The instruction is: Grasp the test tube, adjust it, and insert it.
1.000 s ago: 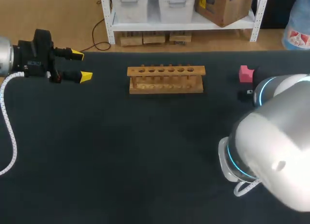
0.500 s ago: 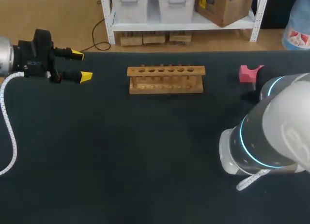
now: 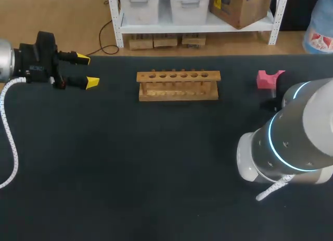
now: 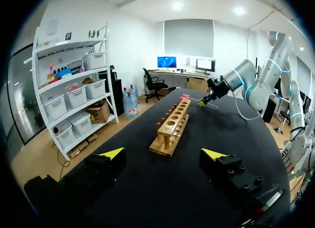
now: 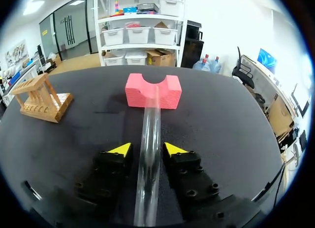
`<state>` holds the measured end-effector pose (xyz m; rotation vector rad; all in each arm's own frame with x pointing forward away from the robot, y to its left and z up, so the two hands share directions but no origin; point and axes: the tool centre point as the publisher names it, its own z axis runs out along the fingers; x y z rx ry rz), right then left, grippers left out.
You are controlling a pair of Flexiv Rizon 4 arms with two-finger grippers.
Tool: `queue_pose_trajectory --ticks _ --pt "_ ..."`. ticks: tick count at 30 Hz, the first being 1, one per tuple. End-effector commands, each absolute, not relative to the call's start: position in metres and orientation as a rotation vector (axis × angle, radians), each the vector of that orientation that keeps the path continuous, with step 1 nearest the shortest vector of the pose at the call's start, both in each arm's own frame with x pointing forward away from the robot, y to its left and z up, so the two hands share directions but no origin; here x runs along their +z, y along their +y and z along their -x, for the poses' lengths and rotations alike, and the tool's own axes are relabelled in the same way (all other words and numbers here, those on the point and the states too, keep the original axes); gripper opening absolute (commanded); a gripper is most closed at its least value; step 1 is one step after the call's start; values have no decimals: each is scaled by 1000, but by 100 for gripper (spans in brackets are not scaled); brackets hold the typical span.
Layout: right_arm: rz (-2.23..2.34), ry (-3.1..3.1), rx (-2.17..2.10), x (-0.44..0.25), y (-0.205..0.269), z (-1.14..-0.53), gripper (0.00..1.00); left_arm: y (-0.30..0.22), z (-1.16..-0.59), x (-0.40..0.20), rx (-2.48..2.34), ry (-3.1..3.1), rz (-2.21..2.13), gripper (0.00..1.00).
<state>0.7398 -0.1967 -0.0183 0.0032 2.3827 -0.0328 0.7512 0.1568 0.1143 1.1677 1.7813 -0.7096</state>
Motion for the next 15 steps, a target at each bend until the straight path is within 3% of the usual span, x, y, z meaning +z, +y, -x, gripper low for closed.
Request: queue_pose_trajectory --ticks 1,9,15 --pt "29 2381 47 -19 -201 -740 28 158 -751 113 -711 1775 -1167 100" --pt "30 2381 43 -18 -202 -740 0 158 -751 113 -711 1775 -1167 100" --pt "15 2369 42 -15 -203 -740 0 158 -751 113 -711 1775 -1167 100"
